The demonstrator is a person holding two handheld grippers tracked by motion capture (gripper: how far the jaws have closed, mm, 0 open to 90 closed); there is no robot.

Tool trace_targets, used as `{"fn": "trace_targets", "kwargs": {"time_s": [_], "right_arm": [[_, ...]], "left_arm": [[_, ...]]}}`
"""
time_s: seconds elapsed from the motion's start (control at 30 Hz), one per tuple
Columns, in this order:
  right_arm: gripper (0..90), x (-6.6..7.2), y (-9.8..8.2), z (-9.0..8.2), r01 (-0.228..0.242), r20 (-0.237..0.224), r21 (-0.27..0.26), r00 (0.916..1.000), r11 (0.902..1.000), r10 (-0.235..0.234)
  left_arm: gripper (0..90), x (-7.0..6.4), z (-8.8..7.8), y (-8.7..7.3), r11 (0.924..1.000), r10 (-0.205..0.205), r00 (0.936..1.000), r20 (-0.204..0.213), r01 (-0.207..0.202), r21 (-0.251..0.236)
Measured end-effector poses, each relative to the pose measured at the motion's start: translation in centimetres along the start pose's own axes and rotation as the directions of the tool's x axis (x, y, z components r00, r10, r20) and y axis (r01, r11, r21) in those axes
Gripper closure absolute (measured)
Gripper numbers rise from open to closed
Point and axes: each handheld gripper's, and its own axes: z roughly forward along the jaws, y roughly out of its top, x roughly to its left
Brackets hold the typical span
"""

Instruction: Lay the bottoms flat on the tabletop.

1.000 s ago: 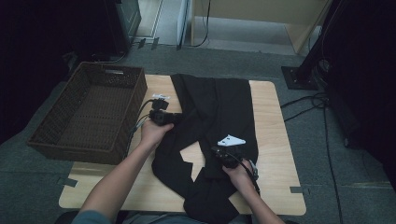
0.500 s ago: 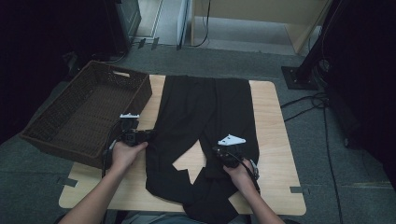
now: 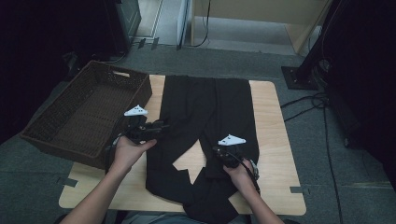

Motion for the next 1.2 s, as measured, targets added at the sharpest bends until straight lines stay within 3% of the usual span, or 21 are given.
{"fn": "trace_targets", "kwargs": {"time_s": [0.1, 0.2, 0.33, 0.43, 0.53, 0.67, 0.77, 0.87, 0.93, 1.0, 1.03, 1.1, 1.2], "right_arm": [[89.5, 0.0, 0.0, 0.0, -0.002, 0.001, 0.001, 1.0000, 1.0000, 0.002], [89.5, 0.0, 0.0, 0.0, -0.001, 0.002, 0.000, 1.0000, 1.0000, 0.001], [89.5, 0.0, 0.0, 0.0, 0.002, 0.003, -0.002, 1.0000, 1.0000, -0.002], [89.4, 0.0, 0.0, 0.0, 0.002, 0.003, -0.002, 1.0000, 1.0000, -0.002], [89.4, 0.0, 0.0, 0.0, 0.004, 0.002, -0.002, 1.0000, 1.0000, -0.004], [89.1, 0.0, -0.1, 0.0, 0.005, 0.004, -0.005, 1.0000, 1.0000, -0.005], [89.0, 0.1, -0.1, 0.0, 0.008, 0.007, -0.009, 0.9999, 0.9999, -0.008], [88.8, 0.1, -0.1, 0.0, 0.008, 0.010, -0.007, 0.9999, 0.9999, -0.008], [88.6, 0.2, -0.1, 0.0, 0.011, 0.012, -0.007, 0.9999, 0.9999, -0.011], [88.5, 0.2, -0.1, 0.0, 0.012, 0.014, -0.008, 0.9998, 0.9999, -0.012], [88.5, 0.2, -0.1, 0.0, 0.013, 0.016, -0.008, 0.9998, 0.9999, -0.013], [88.4, 0.2, -0.2, 0.0, 0.016, 0.018, -0.009, 0.9997, 0.9998, -0.015], [88.4, 0.3, -0.2, 0.0, 0.016, 0.022, -0.012, 0.9996, 0.9998, -0.016]], "left_arm": [[55.3, -0.5, 1.7, -1.1, 0.9972, 0.015, 0.9996, 0.022, -0.017, 0.073], [52.2, -0.2, 4.0, -2.9, 0.9892, -0.018, 0.9982, 0.058, 0.010, 0.146], [47.9, 0.0, 6.1, -4.5, 0.9807, 0.003, 0.9998, 0.022, -0.008, 0.195], [45.0, 0.4, 7.4, -5.1, 0.9732, -0.007, 0.9998, 0.018, 0.002, 0.230], [43.8, 0.5, 8.3, -5.4, 0.9730, -0.012, 0.9998, 0.016, 0.008, 0.231], [41.5, 0.0, 8.5, -6.0, 0.9789, 0.038, 0.9993, 0.003, -0.038, 0.201], [43.5, -0.4, 8.4, -6.8, 0.9834, 0.092, 0.9955, -0.023, -0.087, 0.159], [46.3, -0.6, 8.1, -7.4, 0.9824, 0.137, 0.9891, -0.054, -0.129, 0.136], [48.5, -0.9, 8.0, -8.0, 0.9773, 0.186, 0.9783, -0.092, -0.174, 0.120], [51.0, -1.2, 8.0, -8.1, 0.9739, 0.205, 0.9719, -0.117, -0.190, 0.124], [52.2, -1.2, 8.0, -8.1, 0.9752, 0.201, 0.9717, -0.125, -0.186, 0.120], [59.8, -1.2, 8.0, -8.1, 0.9778, 0.191, 0.9699, -0.151, -0.175, 0.116], [73.9, -1.3, 8.0, -8.2, 0.9726, 0.215, 0.9623, -0.167, -0.195, 0.126]]}}
